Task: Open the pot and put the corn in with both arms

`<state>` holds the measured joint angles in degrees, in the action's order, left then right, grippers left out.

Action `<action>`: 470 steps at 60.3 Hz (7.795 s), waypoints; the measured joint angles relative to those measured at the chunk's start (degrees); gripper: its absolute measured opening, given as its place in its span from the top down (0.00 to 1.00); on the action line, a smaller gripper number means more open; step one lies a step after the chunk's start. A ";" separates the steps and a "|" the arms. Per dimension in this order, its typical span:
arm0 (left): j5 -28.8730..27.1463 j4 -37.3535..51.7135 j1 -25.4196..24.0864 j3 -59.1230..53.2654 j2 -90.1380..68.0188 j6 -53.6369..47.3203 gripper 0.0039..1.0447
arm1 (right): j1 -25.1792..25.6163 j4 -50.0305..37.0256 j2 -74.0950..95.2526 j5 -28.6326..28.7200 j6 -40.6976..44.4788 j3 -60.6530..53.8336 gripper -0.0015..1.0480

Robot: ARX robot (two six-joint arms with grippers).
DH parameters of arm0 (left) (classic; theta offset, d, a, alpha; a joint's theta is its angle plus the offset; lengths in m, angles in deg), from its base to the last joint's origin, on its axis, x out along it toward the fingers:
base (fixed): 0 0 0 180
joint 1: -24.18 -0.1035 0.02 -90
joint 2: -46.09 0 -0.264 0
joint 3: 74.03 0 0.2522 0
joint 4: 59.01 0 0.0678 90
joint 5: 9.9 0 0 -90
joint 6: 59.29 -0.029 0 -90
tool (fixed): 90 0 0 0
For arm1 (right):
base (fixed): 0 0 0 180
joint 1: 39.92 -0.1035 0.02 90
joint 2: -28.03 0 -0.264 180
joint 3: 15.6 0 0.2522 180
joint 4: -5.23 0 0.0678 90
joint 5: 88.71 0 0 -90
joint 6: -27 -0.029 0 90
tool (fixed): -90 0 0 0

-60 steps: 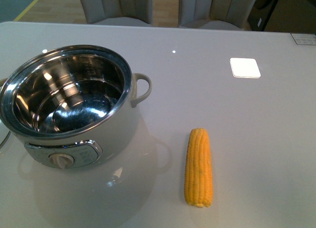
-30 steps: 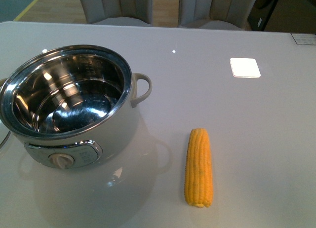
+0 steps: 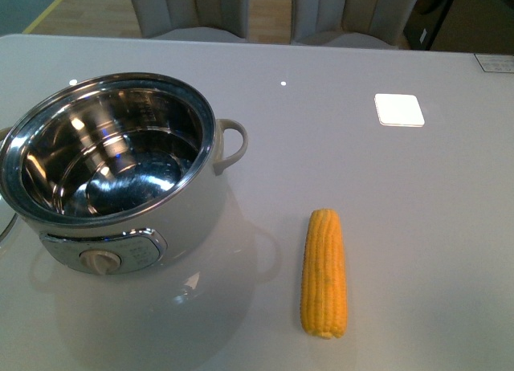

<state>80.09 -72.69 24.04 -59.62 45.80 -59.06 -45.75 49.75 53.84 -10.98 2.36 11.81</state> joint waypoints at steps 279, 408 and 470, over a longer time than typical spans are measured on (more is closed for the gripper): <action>0.00 0.00 0.00 0.00 0.02 0.00 0.06 | -29.48 -32.22 94.38 18.95 -17.59 61.13 0.81; 0.00 0.00 0.00 0.00 0.02 0.00 0.06 | -17.62 -39.41 69.59 5.86 -11.56 38.80 0.08; 0.00 0.00 0.00 0.00 0.02 -0.02 0.06 | -6.21 -24.90 16.50 -9.27 4.28 7.80 0.08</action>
<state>80.09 -72.69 24.04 -59.62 45.82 -59.08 -51.95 24.86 70.34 -20.25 6.64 19.61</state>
